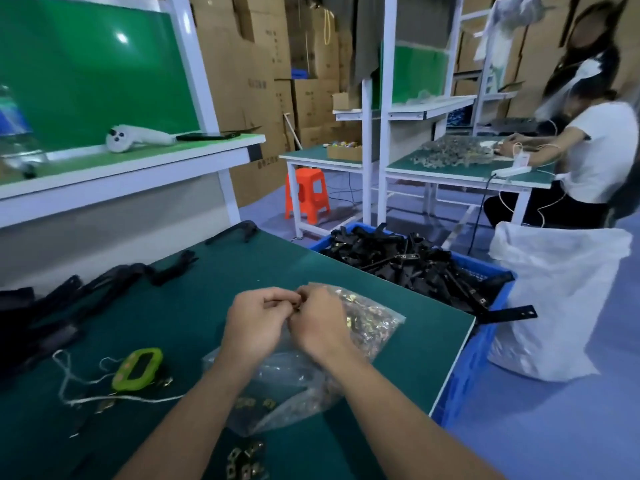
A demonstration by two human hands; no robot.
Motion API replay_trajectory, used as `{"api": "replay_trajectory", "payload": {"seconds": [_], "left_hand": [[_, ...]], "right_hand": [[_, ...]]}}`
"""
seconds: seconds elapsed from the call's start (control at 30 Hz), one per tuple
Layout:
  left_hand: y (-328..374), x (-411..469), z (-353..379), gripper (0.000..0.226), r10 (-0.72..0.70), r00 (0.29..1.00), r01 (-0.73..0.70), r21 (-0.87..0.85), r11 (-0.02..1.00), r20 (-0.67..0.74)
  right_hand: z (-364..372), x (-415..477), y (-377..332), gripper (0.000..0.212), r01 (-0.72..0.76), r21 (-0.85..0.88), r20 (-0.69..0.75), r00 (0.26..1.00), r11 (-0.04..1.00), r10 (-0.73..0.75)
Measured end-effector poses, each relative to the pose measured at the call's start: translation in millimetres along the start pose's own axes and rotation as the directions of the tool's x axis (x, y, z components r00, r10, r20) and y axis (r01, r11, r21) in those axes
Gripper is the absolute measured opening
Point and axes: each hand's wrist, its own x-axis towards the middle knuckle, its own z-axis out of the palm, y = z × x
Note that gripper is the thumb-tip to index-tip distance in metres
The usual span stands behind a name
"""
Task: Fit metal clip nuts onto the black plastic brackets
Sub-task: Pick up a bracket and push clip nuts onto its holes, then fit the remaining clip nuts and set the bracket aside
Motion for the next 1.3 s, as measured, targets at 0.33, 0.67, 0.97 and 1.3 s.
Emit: {"api": "replay_trajectory", "payload": {"seconds": [0.33,0.67,0.97,1.3], "left_hand": [[-90.5,-80.6,-148.2,0.041,-0.145,0.887,0.249,0.190,0.950,-0.438],[-172.9,-180.4,-261.9,0.073,-0.362,0.749,0.630,0.427,0.649,-0.555],[-179.9,-174.0,-269.5,0.036,-0.183,0.884,0.423,0.569,0.705,-0.431],[-178.8,-170.5,-270.9,0.023,-0.128,0.866,0.401,0.519,0.755,-0.484]], "right_hand": [[110.5,-58.3,-55.6,0.028,0.303,-0.243,0.395,0.898,0.921,-0.192],[203.3,-49.0,-124.5,0.035,0.400,-0.222,0.480,0.839,0.889,-0.258],[312.5,-4.4,-218.9,0.054,0.489,-0.162,0.602,0.737,0.857,-0.307],[425.2,-10.8,-242.7,0.066,0.715,-0.269,0.762,0.568,0.645,-0.311]]}}
